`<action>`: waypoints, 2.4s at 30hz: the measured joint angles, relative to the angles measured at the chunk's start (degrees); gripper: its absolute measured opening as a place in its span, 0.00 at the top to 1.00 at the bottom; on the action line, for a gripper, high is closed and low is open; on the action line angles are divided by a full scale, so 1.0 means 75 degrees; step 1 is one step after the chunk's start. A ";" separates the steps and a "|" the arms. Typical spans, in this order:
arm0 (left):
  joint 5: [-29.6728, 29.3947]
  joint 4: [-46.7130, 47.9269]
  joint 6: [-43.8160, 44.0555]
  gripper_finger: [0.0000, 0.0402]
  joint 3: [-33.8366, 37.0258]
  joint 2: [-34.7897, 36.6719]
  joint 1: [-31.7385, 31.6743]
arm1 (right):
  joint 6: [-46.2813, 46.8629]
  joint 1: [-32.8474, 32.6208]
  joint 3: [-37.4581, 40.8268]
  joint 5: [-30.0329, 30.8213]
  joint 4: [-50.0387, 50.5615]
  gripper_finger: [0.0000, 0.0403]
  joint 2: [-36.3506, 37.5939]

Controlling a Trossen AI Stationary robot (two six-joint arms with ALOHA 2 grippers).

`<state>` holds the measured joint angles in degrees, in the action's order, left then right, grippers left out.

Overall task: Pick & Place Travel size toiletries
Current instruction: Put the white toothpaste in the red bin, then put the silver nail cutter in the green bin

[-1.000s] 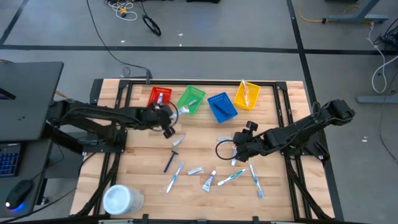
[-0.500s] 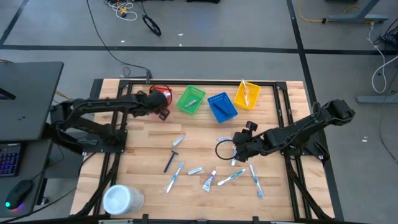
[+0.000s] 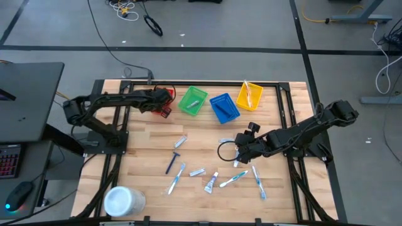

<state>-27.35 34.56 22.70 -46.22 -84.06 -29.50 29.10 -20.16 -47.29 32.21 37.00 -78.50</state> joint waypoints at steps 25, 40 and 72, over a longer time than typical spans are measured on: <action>0.0377 -0.0191 -0.0822 0.61 0.0000 -0.0022 0.0000 | -0.0002 0.0000 0.0000 -0.0210 -0.0632 0.58 0.0000; 0.1545 -0.0395 -0.1489 0.65 0.0000 0.2238 0.1684 | -0.0787 0.0288 0.0000 -0.1530 -0.1744 0.51 0.0000; 0.2430 -0.2205 -0.1921 0.65 0.0000 0.3266 0.3616 | -0.0950 0.0493 0.0000 -0.1525 -0.1772 0.50 0.0000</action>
<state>-9.13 18.02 8.29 -46.22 -59.57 -2.38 21.98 -16.47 -47.29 20.78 23.70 -78.50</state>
